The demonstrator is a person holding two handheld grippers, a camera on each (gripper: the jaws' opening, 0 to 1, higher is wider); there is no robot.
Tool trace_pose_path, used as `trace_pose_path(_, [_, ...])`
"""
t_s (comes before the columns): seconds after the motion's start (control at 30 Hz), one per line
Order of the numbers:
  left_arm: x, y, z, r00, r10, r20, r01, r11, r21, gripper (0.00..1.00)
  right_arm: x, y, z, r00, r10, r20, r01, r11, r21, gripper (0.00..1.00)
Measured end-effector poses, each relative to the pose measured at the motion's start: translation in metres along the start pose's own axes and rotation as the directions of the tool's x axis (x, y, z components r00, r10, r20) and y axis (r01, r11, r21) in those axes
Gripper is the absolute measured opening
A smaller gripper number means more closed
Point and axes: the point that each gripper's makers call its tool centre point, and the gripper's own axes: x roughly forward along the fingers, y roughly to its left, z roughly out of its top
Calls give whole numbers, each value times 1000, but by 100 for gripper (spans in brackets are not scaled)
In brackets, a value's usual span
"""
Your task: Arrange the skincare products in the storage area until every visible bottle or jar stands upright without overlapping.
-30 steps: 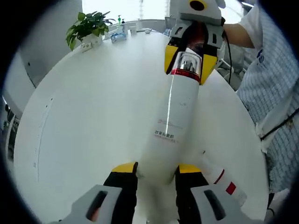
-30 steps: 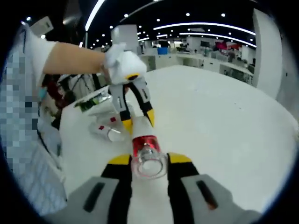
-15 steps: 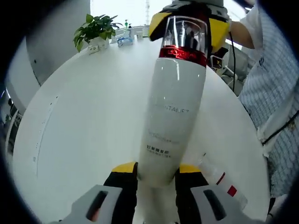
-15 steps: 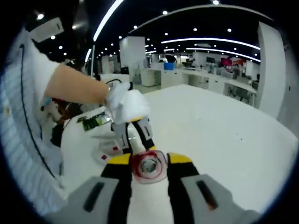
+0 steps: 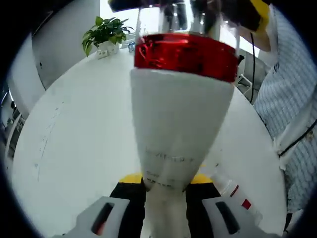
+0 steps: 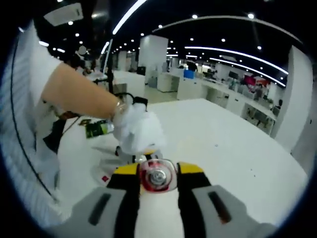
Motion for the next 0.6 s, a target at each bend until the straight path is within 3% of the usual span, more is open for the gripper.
trace_pose_path(0.4, [0,0,1,999,12,47,-11,1000,-27,30,11,5,8,1000,11,1,-11,999,-48,27])
trace_pose_path(0.6, [1,-1,1,993,40,109,-33,997,-68,31,15,7,11,1000,21,17,-19,998,-62,27])
